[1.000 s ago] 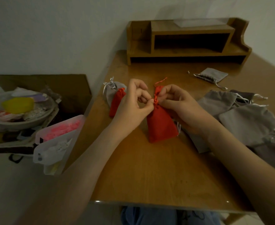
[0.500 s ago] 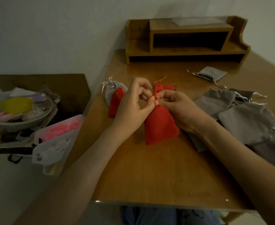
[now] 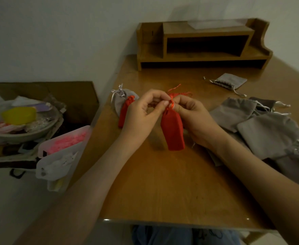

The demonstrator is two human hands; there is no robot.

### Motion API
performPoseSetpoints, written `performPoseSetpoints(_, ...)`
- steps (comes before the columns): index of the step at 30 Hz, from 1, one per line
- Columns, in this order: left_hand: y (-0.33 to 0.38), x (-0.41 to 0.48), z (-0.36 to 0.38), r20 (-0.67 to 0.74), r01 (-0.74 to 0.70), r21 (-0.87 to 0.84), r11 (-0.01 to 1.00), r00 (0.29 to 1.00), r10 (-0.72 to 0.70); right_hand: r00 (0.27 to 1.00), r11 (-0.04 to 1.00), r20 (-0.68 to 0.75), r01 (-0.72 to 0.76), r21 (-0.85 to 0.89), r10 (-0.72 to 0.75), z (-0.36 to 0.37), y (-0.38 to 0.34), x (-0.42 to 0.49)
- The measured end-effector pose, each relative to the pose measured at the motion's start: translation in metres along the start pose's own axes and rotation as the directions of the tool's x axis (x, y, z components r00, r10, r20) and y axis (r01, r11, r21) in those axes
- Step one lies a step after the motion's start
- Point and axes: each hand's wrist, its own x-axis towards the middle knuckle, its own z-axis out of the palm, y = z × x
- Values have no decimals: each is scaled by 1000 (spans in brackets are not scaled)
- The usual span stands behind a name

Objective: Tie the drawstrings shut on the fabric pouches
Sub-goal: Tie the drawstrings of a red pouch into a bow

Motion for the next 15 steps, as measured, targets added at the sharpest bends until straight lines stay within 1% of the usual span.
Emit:
performPoseSetpoints(3,-1,1,-1,15,-9,-8,1000,1000,9,1000,995,17,-23,95,21,0,2,1)
performPoseSetpoints(6,-2,1,-1,15,-44,34,998,999,44,999,985,30,-32,172,27,0,1,1)
performPoseSetpoints(8,-2,2,-3,24,-90,111,990,996,88,999,982,41,-30,189,22,0,1,1)
performPoseSetpoints(10,-2,2,-5,34,-151,227,962,988,148,998,981,57,-22,194,11,-1,1,1)
performPoseSetpoints(12,-1,2,-7,42,-215,339,916,976,213,998,982,65,-13,188,1,-1,1,1)
performPoseSetpoints(15,-3,2,-11,95,-298,468,832,953,288,999,991,50,-11,137,5,-4,0,0)
